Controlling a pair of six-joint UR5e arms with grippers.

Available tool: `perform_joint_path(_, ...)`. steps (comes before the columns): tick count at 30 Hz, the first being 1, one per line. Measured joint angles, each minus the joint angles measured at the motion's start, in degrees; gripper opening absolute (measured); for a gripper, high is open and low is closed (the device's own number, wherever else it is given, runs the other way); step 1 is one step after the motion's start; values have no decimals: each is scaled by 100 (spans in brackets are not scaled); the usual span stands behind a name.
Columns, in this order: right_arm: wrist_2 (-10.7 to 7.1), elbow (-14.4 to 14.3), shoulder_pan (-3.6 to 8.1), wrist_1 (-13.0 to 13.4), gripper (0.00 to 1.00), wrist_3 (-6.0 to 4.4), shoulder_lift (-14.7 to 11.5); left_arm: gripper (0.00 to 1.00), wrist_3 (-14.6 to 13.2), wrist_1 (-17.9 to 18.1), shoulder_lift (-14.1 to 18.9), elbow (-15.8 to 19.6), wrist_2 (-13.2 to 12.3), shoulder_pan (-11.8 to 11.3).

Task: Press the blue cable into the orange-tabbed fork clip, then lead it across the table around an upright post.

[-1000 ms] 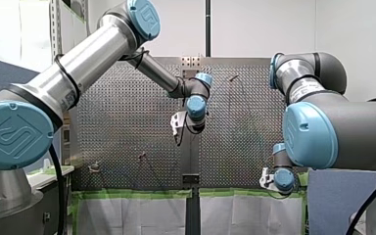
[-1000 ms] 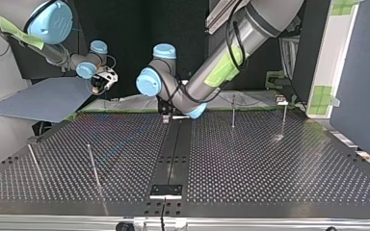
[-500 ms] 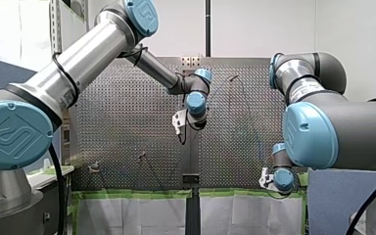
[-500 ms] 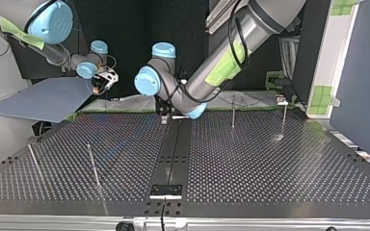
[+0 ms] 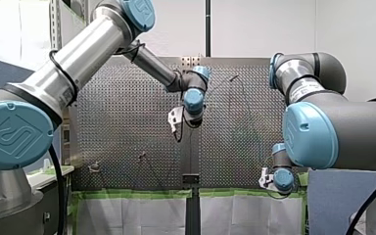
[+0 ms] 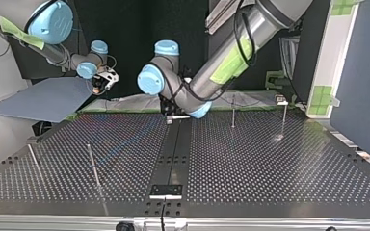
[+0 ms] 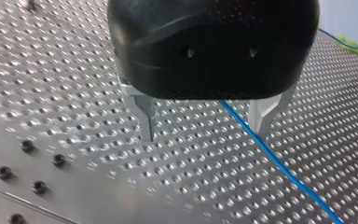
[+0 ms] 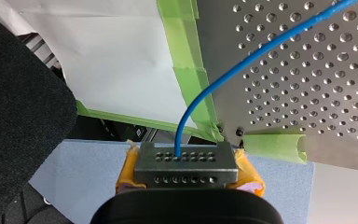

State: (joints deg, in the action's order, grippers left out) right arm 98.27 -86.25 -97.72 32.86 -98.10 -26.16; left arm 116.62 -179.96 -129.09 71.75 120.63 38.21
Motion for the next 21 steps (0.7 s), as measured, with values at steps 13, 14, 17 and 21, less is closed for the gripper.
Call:
perform_joint_path(13,0,2,-22,-7,0,0,-1,98,-226,430,194,695,-683,21)
perform_joint_path(14,-1,3,-23,-9,0,0,-1,98,-232,401,193,745,-732,14)
perform_joint_path(17,-2,2,-27,-12,0,0,-1,98,-259,268,195,908,-902,-9)
perform_joint_path(21,-6,2,-28,-14,0,0,0,98,-315,96,196,1075,-1112,-19)
